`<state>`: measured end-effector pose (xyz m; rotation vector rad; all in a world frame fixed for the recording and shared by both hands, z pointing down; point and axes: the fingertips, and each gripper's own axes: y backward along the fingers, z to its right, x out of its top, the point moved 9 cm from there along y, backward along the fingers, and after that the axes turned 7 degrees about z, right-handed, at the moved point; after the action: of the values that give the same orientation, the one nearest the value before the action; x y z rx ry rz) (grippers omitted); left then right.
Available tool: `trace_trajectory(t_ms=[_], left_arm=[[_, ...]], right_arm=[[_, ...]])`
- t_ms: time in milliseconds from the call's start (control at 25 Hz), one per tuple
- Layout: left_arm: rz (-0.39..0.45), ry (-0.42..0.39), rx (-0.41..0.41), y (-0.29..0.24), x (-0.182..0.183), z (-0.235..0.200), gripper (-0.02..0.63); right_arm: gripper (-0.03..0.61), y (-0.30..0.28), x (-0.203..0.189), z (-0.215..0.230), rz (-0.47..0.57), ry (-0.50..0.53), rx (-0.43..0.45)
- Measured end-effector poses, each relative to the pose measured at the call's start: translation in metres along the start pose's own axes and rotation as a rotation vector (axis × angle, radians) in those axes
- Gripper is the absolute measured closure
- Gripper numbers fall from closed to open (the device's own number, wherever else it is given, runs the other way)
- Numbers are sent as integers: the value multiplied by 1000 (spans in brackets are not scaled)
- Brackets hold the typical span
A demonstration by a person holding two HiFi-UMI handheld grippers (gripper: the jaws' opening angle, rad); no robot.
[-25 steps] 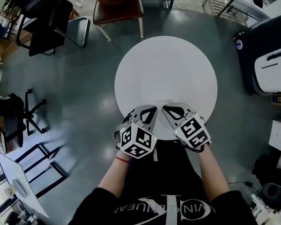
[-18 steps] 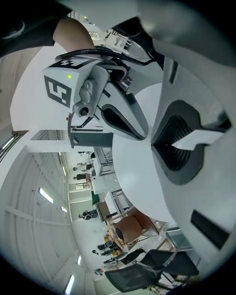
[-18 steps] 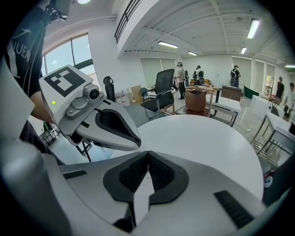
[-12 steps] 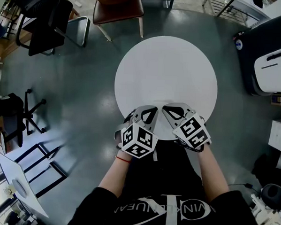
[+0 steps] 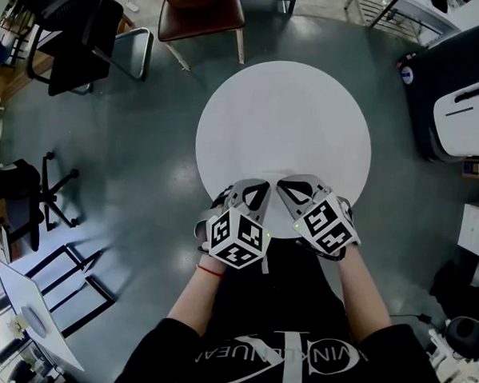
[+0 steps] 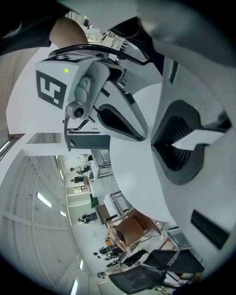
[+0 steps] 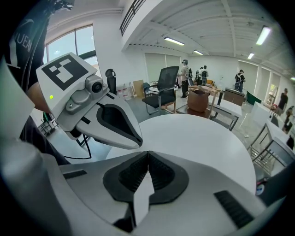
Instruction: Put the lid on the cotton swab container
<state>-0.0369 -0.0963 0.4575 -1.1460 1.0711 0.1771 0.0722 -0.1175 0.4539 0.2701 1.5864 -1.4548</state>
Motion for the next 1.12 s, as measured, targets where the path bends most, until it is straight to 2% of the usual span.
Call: trace_trajectory(t_ms=[280,520,720,1120], left_arm=[[4,12,-10,-1,0,0,607],[54,35,-11,3,-3,-2,606],[79,29,53,6,-6,-2,606],[142,117,90,24,-10,-4,607]], right_arm=[[575,0,1,-1,-24,5,-7],[575,1,1,-3,-2,-6,-26],[575,4,0,-8,47,41,-79],[575,23,-4,-12,171,-113,-128]])
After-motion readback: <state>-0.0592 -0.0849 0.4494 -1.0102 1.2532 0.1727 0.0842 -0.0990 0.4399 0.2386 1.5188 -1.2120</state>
